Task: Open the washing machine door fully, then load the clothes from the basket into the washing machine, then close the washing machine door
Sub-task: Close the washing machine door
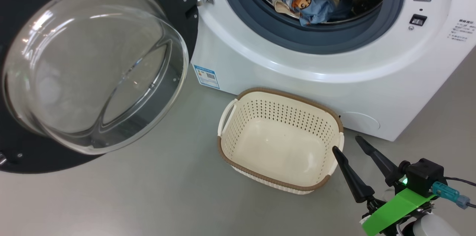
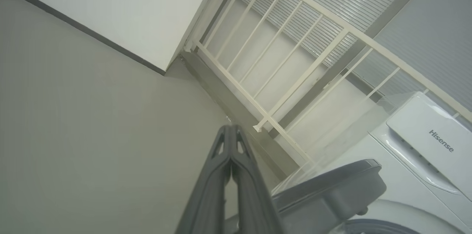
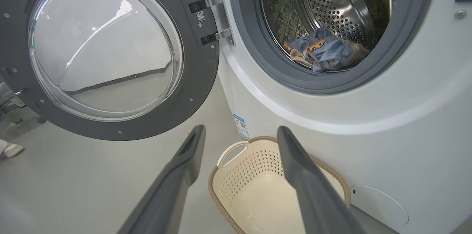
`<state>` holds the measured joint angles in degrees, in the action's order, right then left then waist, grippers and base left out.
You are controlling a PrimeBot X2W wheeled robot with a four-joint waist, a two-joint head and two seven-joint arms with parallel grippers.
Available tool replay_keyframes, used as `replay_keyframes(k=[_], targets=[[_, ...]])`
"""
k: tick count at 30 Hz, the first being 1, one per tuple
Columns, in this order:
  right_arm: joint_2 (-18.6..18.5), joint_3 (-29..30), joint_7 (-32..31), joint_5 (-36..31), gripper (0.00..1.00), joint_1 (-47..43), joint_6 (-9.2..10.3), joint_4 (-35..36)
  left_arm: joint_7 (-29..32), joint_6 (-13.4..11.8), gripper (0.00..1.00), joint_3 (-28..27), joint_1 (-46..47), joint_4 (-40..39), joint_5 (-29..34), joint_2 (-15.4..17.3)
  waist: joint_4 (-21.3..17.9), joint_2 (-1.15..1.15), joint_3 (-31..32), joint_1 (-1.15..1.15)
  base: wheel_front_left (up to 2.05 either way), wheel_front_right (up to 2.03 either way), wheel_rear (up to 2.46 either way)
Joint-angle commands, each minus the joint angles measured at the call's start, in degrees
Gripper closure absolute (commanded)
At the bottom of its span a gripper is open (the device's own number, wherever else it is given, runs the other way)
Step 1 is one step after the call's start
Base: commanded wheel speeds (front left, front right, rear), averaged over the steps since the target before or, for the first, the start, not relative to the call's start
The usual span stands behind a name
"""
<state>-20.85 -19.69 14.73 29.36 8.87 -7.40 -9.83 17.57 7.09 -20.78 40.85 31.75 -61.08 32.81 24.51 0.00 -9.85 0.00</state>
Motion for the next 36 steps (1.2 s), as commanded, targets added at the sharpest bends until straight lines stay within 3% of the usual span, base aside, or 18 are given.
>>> replay_keyframes(k=[1, 7, 13, 24, 36], targets=[[-0.77, -1.22, 0.27, 0.39, 0.00, 1.16, -0.09, 1.62, 1.39, 0.38, 1.00, -0.86, 1.84, -0.22, -0.37, 5.21, -0.36, 0.00, -0.80, 0.00, 0.00, 0.00, 0.00], [-1.48, -1.40, 0.27, 0.38, 0.00, 1.49, -0.09, 1.94, 10.16, 0.04, 1.00, 0.05, 5.18, 5.54, -4.74, 6.81, -0.52, 0.00, -2.00, 0.00, 0.00, 0.00, 0.00], [-2.06, -1.54, 0.27, 0.35, 0.00, 1.76, -0.09, 1.99, 17.43, -2.03, 1.00, 1.90, 5.70, 7.67, -5.83, 7.81, -0.77, 0.00, -2.58, 0.00, 0.00, 0.00, 0.00], [-3.22, -1.47, 0.27, 0.21, 0.00, 2.49, -0.09, 1.99, 24.87, -4.22, 1.00, 2.89, 3.94, 5.46, -8.39, 6.81, -0.95, 0.00, -3.44, 0.00, 0.00, 0.00, 0.00], [-3.39, -0.79, 0.27, -0.13, 0.00, 2.43, -0.09, 1.65, 32.40, -4.39, 1.00, 3.74, 1.28, 2.14, -11.39, 6.23, -0.78, 0.00, -2.82, 0.00, 0.00, 0.00, 0.00]])
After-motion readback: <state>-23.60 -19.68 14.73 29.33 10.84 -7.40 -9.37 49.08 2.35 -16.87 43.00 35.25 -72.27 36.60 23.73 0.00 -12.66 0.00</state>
